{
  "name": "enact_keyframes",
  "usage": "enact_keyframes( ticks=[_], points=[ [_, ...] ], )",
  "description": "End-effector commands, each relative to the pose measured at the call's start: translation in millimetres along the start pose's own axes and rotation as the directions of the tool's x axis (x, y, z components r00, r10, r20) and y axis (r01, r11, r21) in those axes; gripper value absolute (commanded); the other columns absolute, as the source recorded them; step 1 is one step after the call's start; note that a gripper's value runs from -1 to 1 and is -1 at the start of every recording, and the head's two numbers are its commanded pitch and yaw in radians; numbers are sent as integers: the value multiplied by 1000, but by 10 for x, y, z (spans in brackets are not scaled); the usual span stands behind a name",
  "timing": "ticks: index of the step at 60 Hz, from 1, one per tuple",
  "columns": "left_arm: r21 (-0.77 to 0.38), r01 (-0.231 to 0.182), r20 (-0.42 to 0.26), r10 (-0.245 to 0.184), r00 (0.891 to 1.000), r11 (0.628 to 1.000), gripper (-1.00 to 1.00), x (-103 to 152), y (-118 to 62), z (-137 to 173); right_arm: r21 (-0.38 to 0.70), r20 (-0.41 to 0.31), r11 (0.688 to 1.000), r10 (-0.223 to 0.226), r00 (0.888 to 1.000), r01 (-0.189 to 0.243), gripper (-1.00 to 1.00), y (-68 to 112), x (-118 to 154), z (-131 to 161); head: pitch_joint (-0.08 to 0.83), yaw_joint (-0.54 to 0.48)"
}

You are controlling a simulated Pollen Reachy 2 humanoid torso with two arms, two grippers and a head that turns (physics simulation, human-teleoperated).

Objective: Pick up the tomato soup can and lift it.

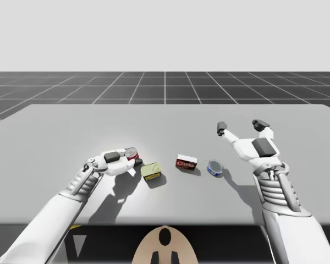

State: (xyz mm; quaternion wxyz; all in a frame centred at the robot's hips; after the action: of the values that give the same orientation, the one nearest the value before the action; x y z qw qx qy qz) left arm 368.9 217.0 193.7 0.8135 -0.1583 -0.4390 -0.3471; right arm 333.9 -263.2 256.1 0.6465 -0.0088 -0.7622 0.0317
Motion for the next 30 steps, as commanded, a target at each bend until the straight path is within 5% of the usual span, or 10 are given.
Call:
enact_keyframes(
  ticks=[1, 11, 30],
  points=[
    [-16, 1, -21, -1, 1000, 1000, 1000, -59, -35, -20, 6, -4, 1000, -14, 1000, 14, -1000, -13, -2, 5, 321, 243],
    [-9, 6, 3, -6, 1000, 1000, 1000, 46, -28, 70, 9, -6, 1000, -20, 1000, 20, -1000, -21, 0, 7, 285, 251],
    [81, 37, 141, -48, 989, 996, 1000, 622, 72, 586, 42, -21, 999, -30, 999, 31, -1000, -66, 5, 2, 276, 259]
  ],
)
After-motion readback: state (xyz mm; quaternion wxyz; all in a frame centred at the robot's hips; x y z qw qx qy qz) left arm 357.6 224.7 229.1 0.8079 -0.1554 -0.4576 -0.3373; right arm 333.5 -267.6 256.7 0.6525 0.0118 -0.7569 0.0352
